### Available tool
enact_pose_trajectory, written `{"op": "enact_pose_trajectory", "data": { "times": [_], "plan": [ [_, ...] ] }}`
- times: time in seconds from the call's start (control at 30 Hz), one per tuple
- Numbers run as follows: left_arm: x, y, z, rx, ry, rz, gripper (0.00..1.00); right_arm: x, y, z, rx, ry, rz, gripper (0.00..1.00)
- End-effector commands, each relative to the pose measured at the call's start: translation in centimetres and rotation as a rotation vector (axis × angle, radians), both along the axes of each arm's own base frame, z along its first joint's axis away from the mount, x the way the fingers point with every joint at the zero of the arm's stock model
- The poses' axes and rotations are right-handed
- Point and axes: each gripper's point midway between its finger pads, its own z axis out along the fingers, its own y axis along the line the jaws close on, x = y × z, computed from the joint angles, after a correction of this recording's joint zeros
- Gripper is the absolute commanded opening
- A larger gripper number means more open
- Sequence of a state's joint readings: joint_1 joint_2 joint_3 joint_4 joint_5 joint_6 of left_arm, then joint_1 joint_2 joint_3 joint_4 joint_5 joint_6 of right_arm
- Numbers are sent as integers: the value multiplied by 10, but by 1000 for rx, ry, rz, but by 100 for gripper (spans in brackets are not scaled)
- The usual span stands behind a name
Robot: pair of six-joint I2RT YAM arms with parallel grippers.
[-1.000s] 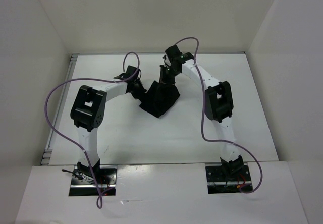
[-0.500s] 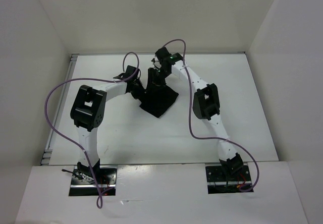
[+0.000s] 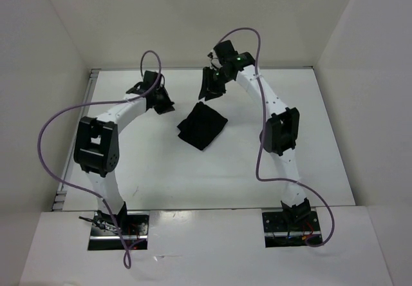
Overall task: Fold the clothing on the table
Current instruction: Fold the skirt
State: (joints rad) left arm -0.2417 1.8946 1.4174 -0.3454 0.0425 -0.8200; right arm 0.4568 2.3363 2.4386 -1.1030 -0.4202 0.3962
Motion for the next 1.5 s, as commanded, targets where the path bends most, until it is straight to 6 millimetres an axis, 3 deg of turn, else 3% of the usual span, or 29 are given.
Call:
{"op": "enact_pose_trajectory", "data": {
  "times": [0.0, 0.1, 0.17, 0.27, 0.33, 0.4, 0.47, 0.57, 0.77, 0.8, 0.93, 0.97, 1.1, 1.27, 1.37, 1.4, 1.47],
  "plan": [
    [9, -6, 103, -54, -228, -72, 0, 2, -36, -12, -102, 18, -58, 28],
    [-6, -35, 139, -151, -295, -197, 0, 6, -35, -26, -118, 32, -62, 13],
    [-16, -56, 154, -260, -320, -302, 0, 11, -38, -33, -120, 38, -71, 9],
    [-35, -81, 126, -368, -267, -391, 0, 20, -31, -42, -97, 38, -71, 8],
    [-35, -90, 114, -423, -255, -423, 0, 26, -32, -60, -99, 67, -73, 8],
    [-37, -99, 89, -480, -175, -456, 0, 30, -28, -62, -89, 68, -68, 8],
    [-37, -107, 64, -504, -120, -467, 0, 29, -27, -78, -101, 103, -55, 7],
    [-35, -112, 32, -495, -62, -456, 0, 42, -26, -78, -78, 78, -60, 7],
    [-31, -103, -15, -438, 28, -372, 0, 53, -27, -104, -56, 113, -71, 7],
    [-30, -99, -20, -408, 35, -353, 0, 58, -25, -99, -43, 95, -78, 7],
    [-39, -71, -47, -361, 83, -290, 0, 69, -40, -121, -42, 122, -106, 7],
    [-43, -70, -52, -359, 98, -287, 0, 66, -38, -134, -41, 149, -100, 7],
    [-59, -56, -72, -321, 147, -254, 0, 69, -39, -146, -27, 168, -99, 7],
    [-62, -43, -77, -286, 159, -240, 0, 75, -43, -140, -20, 143, -101, 7],
    [-59, -41, -68, -296, 138, -239, 0, 76, -47, -115, -27, 105, -111, 7],
    [-58, -41, -57, -297, 120, -242, 0, 77, -48, -92, -23, 62, -109, 7],
    [-55, -46, -33, -326, 72, -271, 0, 77, -52, -65, -27, 14, -122, 7]
  ]
}}
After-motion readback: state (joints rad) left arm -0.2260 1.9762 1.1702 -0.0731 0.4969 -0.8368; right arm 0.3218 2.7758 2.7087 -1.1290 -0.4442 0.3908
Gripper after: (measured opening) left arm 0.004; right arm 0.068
